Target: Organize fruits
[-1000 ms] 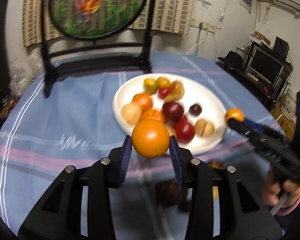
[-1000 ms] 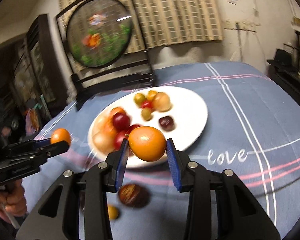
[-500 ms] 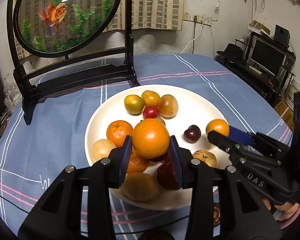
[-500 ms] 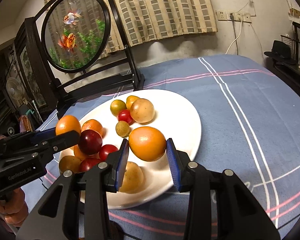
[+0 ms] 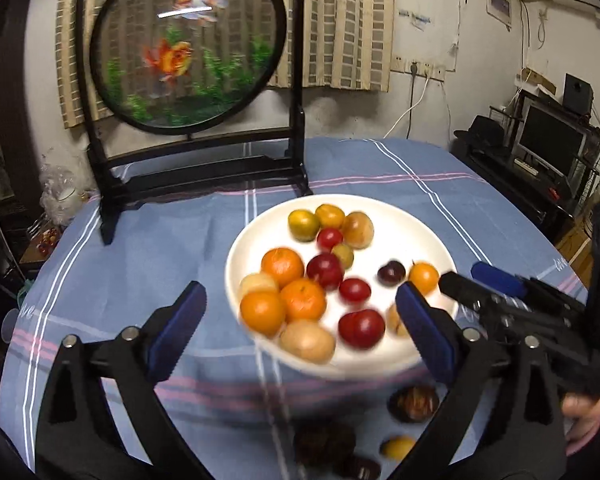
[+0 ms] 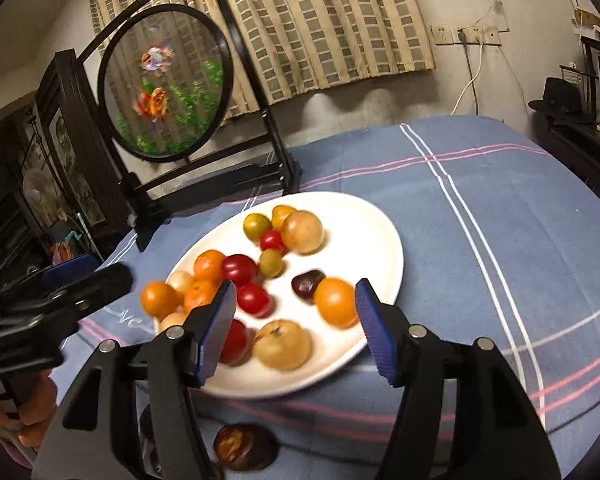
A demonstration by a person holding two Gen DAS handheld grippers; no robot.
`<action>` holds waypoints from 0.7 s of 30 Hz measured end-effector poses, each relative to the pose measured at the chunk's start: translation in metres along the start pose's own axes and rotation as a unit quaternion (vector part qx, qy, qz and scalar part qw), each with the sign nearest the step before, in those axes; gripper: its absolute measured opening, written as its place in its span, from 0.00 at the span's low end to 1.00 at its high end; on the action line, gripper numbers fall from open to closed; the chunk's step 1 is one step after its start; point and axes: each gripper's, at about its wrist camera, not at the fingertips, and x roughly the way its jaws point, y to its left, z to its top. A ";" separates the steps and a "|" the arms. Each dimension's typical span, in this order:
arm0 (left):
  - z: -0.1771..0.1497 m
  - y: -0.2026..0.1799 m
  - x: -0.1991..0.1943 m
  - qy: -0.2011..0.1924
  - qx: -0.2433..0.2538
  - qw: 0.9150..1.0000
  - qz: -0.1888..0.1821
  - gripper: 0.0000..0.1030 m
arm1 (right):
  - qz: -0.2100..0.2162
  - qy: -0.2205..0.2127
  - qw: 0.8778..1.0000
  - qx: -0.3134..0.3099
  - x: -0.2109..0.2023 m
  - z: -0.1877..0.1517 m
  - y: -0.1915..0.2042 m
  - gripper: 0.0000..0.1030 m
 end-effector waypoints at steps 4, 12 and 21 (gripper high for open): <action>-0.036 0.012 -0.017 0.015 -0.016 1.000 0.003 0.98 | -0.026 0.014 0.999 -0.028 -0.009 -0.014 0.015 0.60; -0.089 0.035 -0.016 0.045 -0.044 0.998 0.025 0.97 | -0.035 0.029 0.996 -0.074 -0.032 -0.048 0.043 0.60; -0.089 0.036 -0.022 0.040 -0.035 0.998 0.037 0.97 | -0.037 0.052 0.995 -0.077 -0.026 -0.055 0.041 0.60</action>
